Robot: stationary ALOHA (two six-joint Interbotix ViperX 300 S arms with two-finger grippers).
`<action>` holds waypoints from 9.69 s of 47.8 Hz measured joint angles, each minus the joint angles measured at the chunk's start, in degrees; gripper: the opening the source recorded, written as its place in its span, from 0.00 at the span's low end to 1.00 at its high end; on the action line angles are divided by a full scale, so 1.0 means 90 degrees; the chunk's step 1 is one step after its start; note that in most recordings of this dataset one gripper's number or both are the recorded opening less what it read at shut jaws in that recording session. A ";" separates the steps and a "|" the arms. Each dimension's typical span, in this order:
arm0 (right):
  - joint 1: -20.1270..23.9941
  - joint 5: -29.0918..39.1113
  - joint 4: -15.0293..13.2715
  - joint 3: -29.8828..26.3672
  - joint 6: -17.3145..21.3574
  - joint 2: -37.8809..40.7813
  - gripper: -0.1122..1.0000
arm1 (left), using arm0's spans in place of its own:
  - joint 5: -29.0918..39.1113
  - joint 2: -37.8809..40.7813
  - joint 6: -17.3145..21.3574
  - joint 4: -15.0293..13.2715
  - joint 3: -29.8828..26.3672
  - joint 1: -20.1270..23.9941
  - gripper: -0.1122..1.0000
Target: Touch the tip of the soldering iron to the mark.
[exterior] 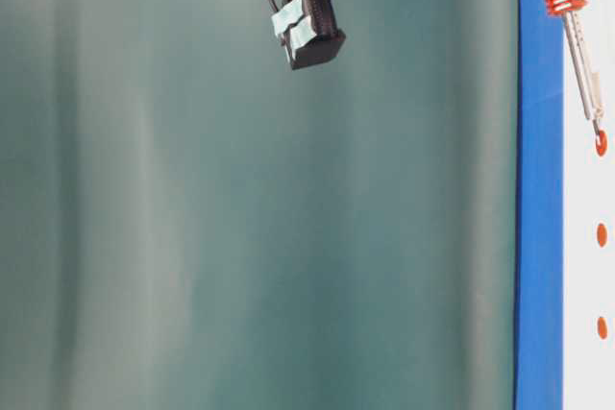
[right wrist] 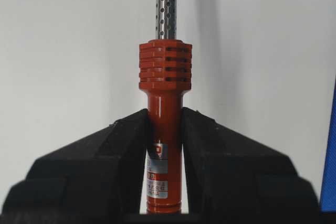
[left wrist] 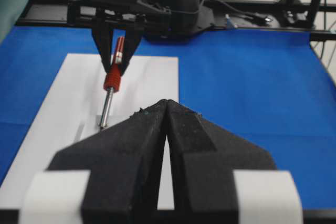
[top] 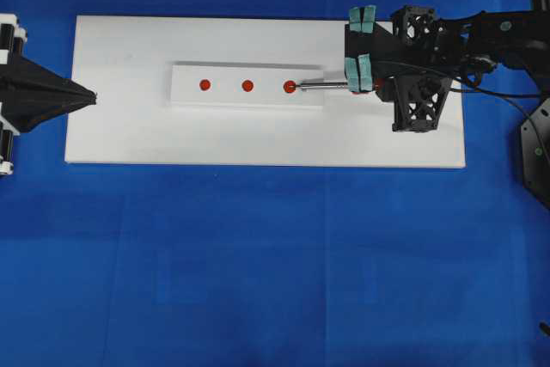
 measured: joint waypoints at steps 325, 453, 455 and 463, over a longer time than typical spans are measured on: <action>0.3438 -0.0010 -0.2422 -0.2754 0.5039 0.1465 0.87 | -0.0029 -0.0137 -0.0107 0.0000 0.0000 -0.0029 0.10; 0.1055 -0.2490 -0.2109 0.3262 0.3994 -0.5684 0.82 | 0.0010 -0.0244 -0.0117 0.0000 0.0000 -0.0029 0.10; 0.1055 -0.2490 -0.2109 0.3262 0.3994 -0.5684 0.82 | 0.0010 -0.0244 -0.0117 0.0000 0.0000 -0.0020 0.10; 0.1055 -0.2490 -0.2119 0.3262 0.3994 -0.5684 0.82 | 0.0010 -0.0234 -0.0127 0.0000 0.0000 -0.0029 0.10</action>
